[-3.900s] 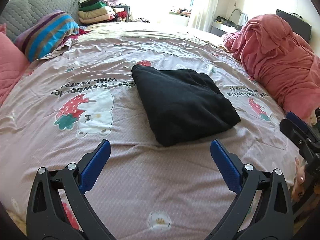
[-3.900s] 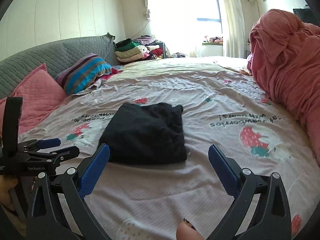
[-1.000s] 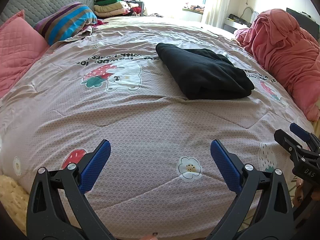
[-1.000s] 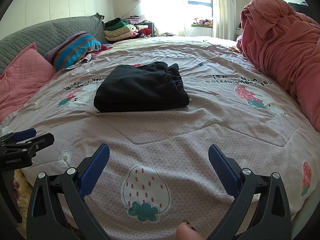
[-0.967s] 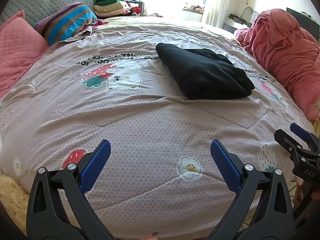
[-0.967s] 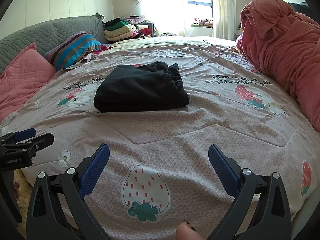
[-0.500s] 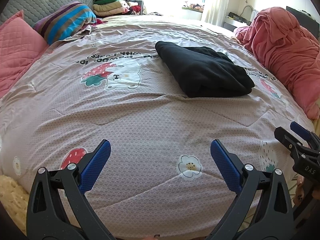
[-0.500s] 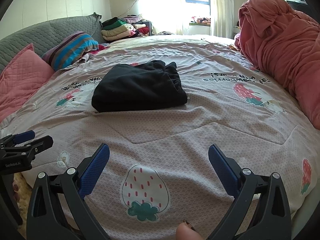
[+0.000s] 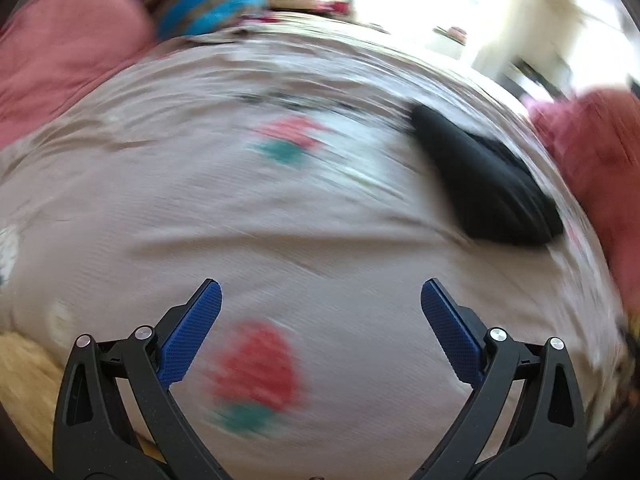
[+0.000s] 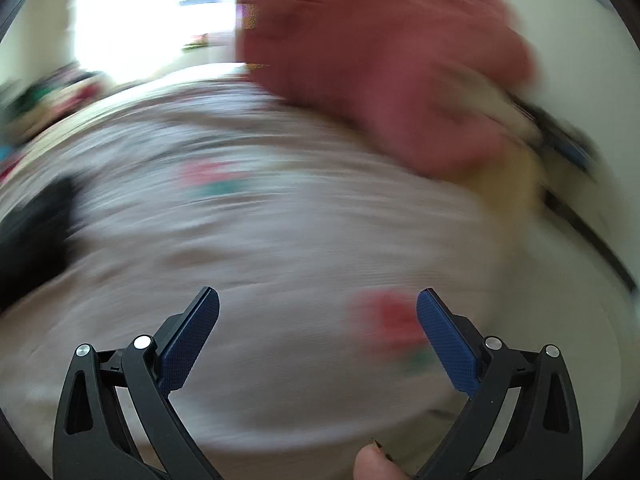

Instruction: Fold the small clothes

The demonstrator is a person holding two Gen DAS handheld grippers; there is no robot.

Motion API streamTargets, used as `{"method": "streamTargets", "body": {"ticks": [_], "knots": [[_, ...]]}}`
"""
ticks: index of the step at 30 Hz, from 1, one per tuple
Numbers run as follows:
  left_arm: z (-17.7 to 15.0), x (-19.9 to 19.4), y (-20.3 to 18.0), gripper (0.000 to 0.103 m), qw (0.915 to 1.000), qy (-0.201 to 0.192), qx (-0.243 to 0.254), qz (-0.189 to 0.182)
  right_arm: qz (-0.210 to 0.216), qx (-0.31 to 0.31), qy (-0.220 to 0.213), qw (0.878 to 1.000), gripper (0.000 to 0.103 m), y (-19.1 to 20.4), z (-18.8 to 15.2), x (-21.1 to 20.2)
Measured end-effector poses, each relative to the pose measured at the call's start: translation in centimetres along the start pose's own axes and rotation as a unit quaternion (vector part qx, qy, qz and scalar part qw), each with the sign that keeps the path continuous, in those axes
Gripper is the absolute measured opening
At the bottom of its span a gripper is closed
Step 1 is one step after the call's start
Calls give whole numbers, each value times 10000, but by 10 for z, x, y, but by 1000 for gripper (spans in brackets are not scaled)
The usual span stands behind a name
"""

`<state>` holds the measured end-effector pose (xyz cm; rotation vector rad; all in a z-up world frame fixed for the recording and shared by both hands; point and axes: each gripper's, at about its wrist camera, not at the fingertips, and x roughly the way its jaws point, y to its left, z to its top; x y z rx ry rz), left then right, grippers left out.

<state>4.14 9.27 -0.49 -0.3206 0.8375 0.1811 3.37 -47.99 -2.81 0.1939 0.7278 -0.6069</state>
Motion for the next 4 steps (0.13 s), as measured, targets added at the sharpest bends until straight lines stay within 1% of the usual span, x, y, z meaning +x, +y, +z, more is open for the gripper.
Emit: {"method": "streamTargets", "body": {"ticks": [1, 2, 3, 4], "knots": [[14, 1, 26, 94, 9995, -46, -247, 174, -548, 447, 32, 9975, 98, -39, 9, 13], [26, 2, 48, 94, 9982, -101, -423, 405, -881, 696, 61, 9937, 98, -63, 12, 22], [38, 2, 74, 94, 9952, -196, -615, 740, -1372, 1046, 169, 9849, 98, -99, 17, 34], [51, 1, 101, 94, 9902, -329, -796, 1095, -1749, 1330, 285, 9751, 98, -131, 19, 47]]}}
